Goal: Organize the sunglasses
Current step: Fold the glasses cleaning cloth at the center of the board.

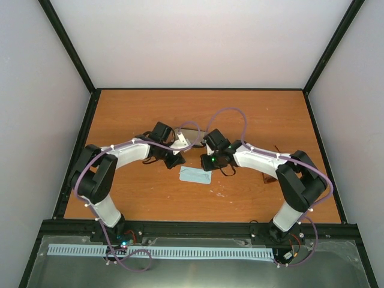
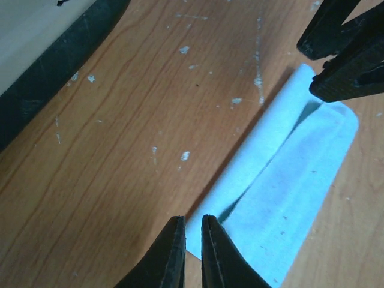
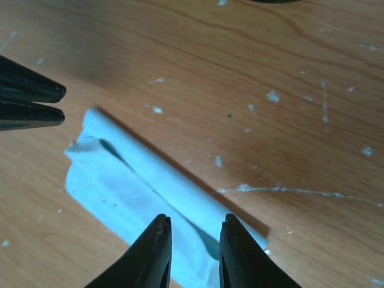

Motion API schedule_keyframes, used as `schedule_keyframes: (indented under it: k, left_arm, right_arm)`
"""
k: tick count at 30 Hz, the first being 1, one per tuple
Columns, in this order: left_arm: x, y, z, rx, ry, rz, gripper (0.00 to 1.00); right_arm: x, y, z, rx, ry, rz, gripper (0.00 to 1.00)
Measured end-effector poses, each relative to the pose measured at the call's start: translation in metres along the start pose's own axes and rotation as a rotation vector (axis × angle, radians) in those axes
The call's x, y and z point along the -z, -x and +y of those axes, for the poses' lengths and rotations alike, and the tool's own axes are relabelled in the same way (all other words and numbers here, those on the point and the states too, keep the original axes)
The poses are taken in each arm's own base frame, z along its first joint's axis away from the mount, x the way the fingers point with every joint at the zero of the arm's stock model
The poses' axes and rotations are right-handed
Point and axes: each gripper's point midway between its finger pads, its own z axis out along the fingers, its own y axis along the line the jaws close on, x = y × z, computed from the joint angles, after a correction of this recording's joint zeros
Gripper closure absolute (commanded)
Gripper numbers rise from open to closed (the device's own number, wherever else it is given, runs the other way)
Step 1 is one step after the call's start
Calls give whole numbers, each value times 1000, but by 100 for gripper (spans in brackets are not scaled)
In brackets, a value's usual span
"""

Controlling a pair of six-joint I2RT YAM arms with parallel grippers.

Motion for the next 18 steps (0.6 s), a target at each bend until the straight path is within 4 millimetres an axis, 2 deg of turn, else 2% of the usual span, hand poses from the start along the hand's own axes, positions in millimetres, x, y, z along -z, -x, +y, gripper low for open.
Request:
schedule_keyframes:
  k: [4,9,13,18]
  left_arm:
    - [-11,-5,7,-7,0,37,87]
    - [-17,-17,5,-16,-18,80,85]
    - [-17,-19,4,-26,-23,87,85]
    - [-17,-19,4,-28,-24,86,85]
  right_arm:
    - [-7,-1,-15,-30,-70,12,71]
    - [-7,-3,-34,-73,-119,31,66]
    - [-7,-4,-39,-88,-127,36,67]
    - [-18,-13,-41,-96,-122,81,67]
